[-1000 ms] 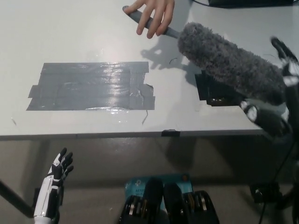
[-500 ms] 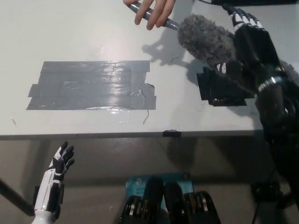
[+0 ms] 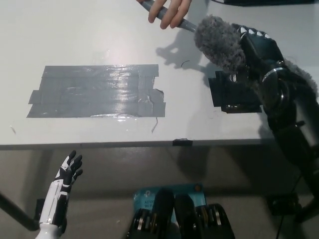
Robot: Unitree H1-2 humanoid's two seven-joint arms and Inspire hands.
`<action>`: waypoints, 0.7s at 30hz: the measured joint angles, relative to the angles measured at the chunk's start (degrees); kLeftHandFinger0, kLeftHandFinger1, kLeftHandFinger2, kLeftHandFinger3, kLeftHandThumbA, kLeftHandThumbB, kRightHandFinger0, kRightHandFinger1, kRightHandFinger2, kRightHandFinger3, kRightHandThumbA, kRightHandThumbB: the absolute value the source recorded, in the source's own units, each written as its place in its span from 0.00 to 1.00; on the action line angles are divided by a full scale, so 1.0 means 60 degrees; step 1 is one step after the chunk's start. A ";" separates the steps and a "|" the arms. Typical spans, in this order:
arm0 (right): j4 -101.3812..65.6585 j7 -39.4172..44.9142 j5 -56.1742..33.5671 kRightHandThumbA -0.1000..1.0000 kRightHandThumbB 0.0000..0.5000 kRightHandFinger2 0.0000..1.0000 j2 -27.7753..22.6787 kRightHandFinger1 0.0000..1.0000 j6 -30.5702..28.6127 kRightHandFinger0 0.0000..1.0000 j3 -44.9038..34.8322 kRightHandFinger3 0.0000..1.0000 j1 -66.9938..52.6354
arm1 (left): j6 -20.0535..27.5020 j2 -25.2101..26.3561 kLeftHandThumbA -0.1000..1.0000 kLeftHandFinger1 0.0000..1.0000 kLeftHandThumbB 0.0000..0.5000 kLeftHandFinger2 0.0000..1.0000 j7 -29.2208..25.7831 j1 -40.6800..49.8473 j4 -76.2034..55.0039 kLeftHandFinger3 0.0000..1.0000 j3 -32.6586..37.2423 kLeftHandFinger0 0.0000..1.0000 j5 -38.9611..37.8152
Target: A person hands a grey duster to the robot and the robot grabs it with its right hand and places it on the black marked spot infron tof it on the desk
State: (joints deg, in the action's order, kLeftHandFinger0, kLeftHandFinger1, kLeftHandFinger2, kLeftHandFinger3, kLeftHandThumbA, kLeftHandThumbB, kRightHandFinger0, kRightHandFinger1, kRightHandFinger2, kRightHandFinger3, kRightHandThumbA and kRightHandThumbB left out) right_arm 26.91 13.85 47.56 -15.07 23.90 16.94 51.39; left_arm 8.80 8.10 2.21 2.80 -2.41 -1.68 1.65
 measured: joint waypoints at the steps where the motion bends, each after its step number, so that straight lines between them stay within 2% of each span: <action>1: 0.0134 -0.0183 -0.0002 0.00 0.52 0.28 0.0039 0.02 -0.0007 0.00 -0.0089 0.46 0.0016 | -0.0001 0.0007 0.99 1.00 0.36 1.00 -0.0001 -0.0001 0.0001 1.00 0.0015 1.00 0.0003; 2: 0.0195 -0.0349 -0.0007 0.00 0.47 0.39 0.0066 0.06 -0.0024 0.00 -0.0148 0.48 0.0010 | -0.0005 0.0010 0.99 1.00 0.36 1.00 -0.0002 0.0000 0.0002 1.00 0.0021 1.00 0.0005; 3: 0.0240 -0.0529 -0.0015 0.00 0.44 0.59 0.0096 0.18 -0.0055 0.00 -0.0207 0.58 -0.0013 | -0.0015 0.0012 0.99 1.00 0.35 1.00 -0.0003 -0.0001 0.0003 1.00 0.0024 1.00 0.0005; 4: 0.0267 -0.0689 -0.0022 0.00 0.40 0.71 0.0121 0.25 -0.0091 0.00 -0.0263 0.69 -0.0039 | -0.0029 0.0012 0.99 1.00 0.33 1.00 -0.0003 -0.0001 0.0003 1.00 0.0027 1.00 0.0005; 5: 0.0309 -0.0884 -0.0038 0.00 0.39 0.73 0.0149 0.31 -0.0141 0.00 -0.0334 0.78 -0.0063 | -0.0041 0.0012 0.99 1.00 0.32 1.00 -0.0003 -0.0001 0.0003 1.00 0.0030 1.00 0.0005; 6: 0.0331 -0.1024 -0.0053 0.00 0.40 0.73 0.0164 0.33 -0.0196 0.00 -0.0396 0.81 -0.0083 | -0.0052 0.0012 0.99 1.00 0.32 1.00 -0.0003 -0.0002 0.0003 1.00 0.0034 1.00 0.0006; 7: 0.0334 -0.1169 -0.0068 0.00 0.37 0.79 0.0168 0.38 -0.0241 0.00 -0.0441 0.89 -0.0101 | -0.0058 0.0013 0.98 1.00 0.31 1.00 -0.0003 -0.0001 0.0003 1.00 0.0038 1.00 0.0005; 9: 0.0335 -0.1480 -0.0096 0.00 0.35 0.79 0.0167 0.40 -0.0338 0.00 -0.0539 0.90 -0.0139 | -0.0067 0.0016 0.99 1.00 0.31 1.00 -0.0003 0.0000 0.0003 1.00 0.0045 1.00 0.0003; 10: 0.0329 -0.1639 -0.0111 0.00 0.30 0.81 0.0165 0.40 -0.0392 0.00 -0.0578 0.92 -0.0159 | -0.0069 0.0019 0.99 1.00 0.30 1.00 -0.0003 -0.0001 0.0003 1.00 0.0054 1.00 0.0005; 13: 0.0270 -0.2051 -0.0146 0.00 0.26 0.83 0.0152 0.48 -0.0560 0.00 -0.0660 0.99 -0.0222 | -0.0072 0.0029 0.99 1.00 0.29 1.00 -0.0003 -0.0001 0.0003 1.00 0.0091 1.00 0.0010; 16: 0.0042 -0.2486 -0.0172 0.00 0.27 0.88 0.0116 0.53 -0.0780 0.03 -0.0758 1.00 -0.0292 | -0.0078 0.0040 0.98 1.00 0.28 1.00 -0.0002 -0.0001 0.0002 1.00 0.0139 1.00 0.0012; 18: -0.0300 -0.2742 -0.0183 0.00 0.29 0.96 0.0067 0.59 -0.0897 0.06 -0.0844 1.00 -0.0344 | -0.0078 0.0051 0.98 1.00 0.29 1.00 -0.0002 0.0002 0.0002 1.00 0.0153 1.00 0.0022; 19: -0.0405 -0.2803 -0.0183 0.00 0.30 0.97 0.0050 0.59 -0.0924 0.07 -0.0855 0.91 -0.0349 | -0.0078 0.0056 0.98 1.00 0.28 1.00 -0.0003 0.0003 0.0001 1.00 0.0154 1.00 0.0025; 20: -0.0713 -0.2920 -0.0180 0.00 0.29 0.97 -0.0009 0.58 -0.0967 0.06 -0.0882 0.88 -0.0348 | -0.0078 0.0064 0.98 1.00 0.28 1.00 -0.0002 0.0001 0.0001 1.00 0.0159 1.00 0.0026; 21: -0.0885 -0.2985 -0.0178 0.00 0.33 0.96 -0.0045 0.60 -0.0991 0.09 -0.0890 0.84 -0.0348 | -0.0078 0.0065 0.98 1.00 0.26 1.00 -0.0002 0.0001 0.0000 1.00 0.0162 1.00 0.0027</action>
State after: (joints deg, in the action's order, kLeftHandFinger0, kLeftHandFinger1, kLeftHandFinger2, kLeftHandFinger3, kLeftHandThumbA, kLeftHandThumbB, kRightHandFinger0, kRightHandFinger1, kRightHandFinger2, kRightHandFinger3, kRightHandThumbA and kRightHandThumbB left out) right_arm 21.61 -4.06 46.50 -15.34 17.95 11.60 49.30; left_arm 8.33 8.49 2.19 2.81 -2.41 -0.71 1.81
